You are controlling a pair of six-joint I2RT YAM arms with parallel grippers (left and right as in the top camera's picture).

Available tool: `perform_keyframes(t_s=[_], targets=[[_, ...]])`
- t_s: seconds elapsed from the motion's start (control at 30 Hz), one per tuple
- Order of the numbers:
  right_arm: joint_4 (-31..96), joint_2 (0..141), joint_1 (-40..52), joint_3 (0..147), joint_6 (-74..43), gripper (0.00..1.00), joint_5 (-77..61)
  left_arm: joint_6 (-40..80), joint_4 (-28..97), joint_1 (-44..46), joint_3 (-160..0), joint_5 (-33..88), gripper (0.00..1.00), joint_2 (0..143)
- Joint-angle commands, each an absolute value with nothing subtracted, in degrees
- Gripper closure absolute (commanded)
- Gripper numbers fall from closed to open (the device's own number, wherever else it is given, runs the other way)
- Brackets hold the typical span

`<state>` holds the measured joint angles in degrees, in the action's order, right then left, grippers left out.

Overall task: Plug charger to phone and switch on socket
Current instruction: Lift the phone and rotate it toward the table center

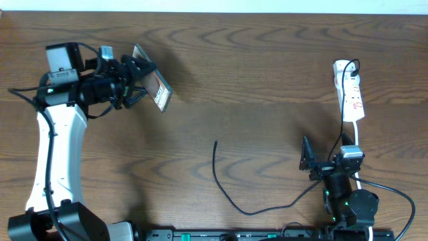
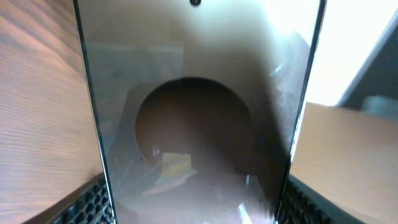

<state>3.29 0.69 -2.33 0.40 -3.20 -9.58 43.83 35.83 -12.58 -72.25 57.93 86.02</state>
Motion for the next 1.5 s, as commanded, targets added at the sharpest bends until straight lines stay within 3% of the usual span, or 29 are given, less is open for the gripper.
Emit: perform_keyframes(t_s=[0.0, 0.47, 1.0, 1.47], targets=[[3.5, 0.4, -1.8, 0.3, -2.5, 0.01, -9.4, 58.5, 35.4, -14.1, -74.0, 68.7, 0.93, 84.9], [3.5, 0.4, -1.8, 0.3, -2.5, 0.01, -9.4, 82.3, 35.4, -14.8, -74.0, 74.9, 0.93, 84.9], [3.5, 0.4, -1.8, 0.3, -2.5, 0.01, -9.4, 84.2, 35.4, -14.8, -74.0, 75.4, 0.93, 84.9], [2.1, 0.4, -1.8, 0.3, -2.7, 0.01, -9.4, 76.5, 39.9, -14.8, -73.3, 52.2, 0.93, 85.0]])
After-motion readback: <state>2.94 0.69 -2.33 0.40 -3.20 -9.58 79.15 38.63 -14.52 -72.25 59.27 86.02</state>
